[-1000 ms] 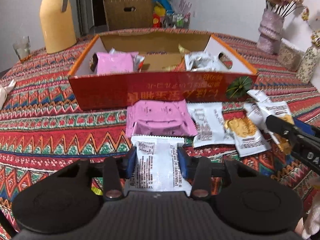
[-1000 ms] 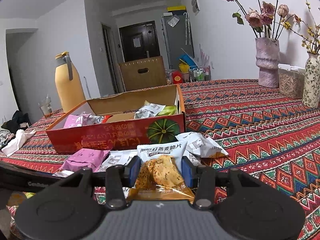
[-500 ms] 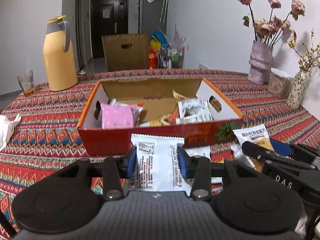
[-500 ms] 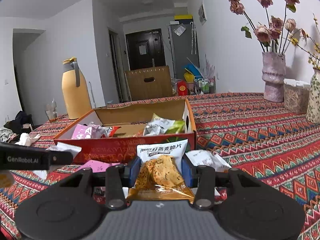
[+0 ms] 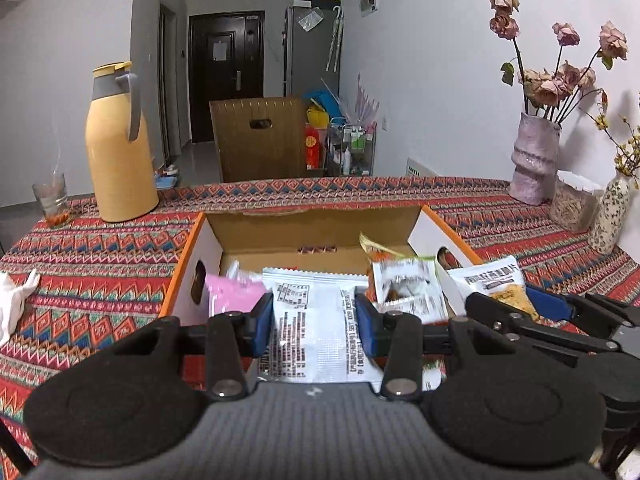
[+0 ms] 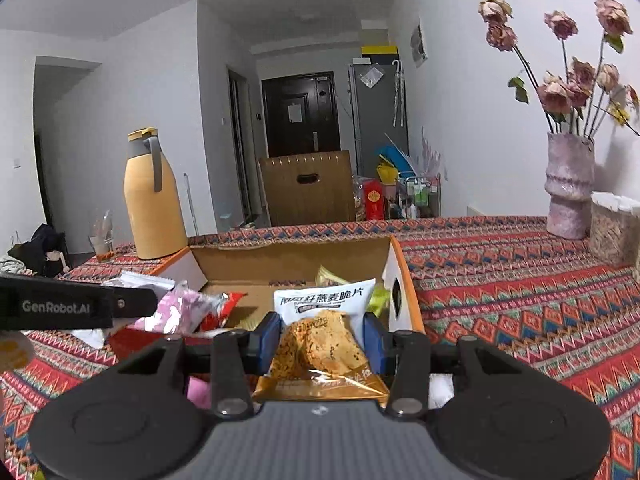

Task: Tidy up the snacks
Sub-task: 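Carry both packets over the box and release them inside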

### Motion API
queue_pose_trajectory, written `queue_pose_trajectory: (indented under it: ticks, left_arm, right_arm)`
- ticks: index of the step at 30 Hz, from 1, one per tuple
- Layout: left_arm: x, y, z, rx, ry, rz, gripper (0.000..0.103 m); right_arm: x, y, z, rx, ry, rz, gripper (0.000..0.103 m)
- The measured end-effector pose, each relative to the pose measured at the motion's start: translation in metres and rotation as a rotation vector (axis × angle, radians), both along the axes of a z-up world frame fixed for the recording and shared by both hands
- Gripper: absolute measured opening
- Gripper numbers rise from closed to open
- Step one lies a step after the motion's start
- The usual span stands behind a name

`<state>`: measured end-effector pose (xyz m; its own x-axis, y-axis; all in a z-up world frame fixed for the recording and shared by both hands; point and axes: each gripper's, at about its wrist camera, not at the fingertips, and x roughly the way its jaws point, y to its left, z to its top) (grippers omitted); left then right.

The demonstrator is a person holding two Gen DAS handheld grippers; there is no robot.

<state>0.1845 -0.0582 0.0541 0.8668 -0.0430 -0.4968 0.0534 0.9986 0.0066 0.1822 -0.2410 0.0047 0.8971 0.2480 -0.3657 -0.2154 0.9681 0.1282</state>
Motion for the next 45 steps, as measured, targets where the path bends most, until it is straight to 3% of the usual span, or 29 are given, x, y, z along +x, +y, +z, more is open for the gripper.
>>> queue_pose_trajectory:
  ticks: [16,27,29,30,32,34,35,37,45]
  left_arm:
    - [0.062,0.019,0.001,-0.038,-0.076,0.059,0.043]
    - [0.076,0.035,-0.017,-0.085,-0.035,0.049,0.044]
    - [0.074,0.036,-0.017,-0.091,-0.04,0.052,0.051]
    - [0.074,0.037,-0.017,-0.093,-0.041,0.057,0.056]
    - [0.072,0.039,-0.017,-0.091,-0.051,0.079,0.086]
    - [0.072,0.041,-0.016,-0.09,-0.059,0.105,0.099]
    - [0.071,0.042,-0.015,-0.092,-0.062,0.112,0.103]
    - [0.071,0.044,-0.014,-0.098,-0.059,0.121,0.103]
    - [0.073,0.044,-0.016,-0.097,-0.043,0.137,0.103]
  right_arm:
    - [0.08,0.028,0.005,-0.016,-0.013,0.022,0.044]
    - [0.1,0.027,-0.015,-0.021,0.038,0.026,0.044]
    - [0.101,0.026,-0.016,-0.018,0.045,0.023,0.045]
    - [0.101,0.025,-0.016,-0.017,0.046,0.017,0.047]
    - [0.102,0.023,-0.017,-0.018,0.05,0.003,0.058]
    - [0.102,0.021,-0.018,-0.016,0.051,-0.022,0.086]
    - [0.103,0.019,-0.019,-0.015,0.052,-0.034,0.092]
    - [0.104,0.017,-0.019,-0.004,0.056,-0.051,0.103]
    - [0.11,0.017,-0.022,0.005,0.071,-0.069,0.103]
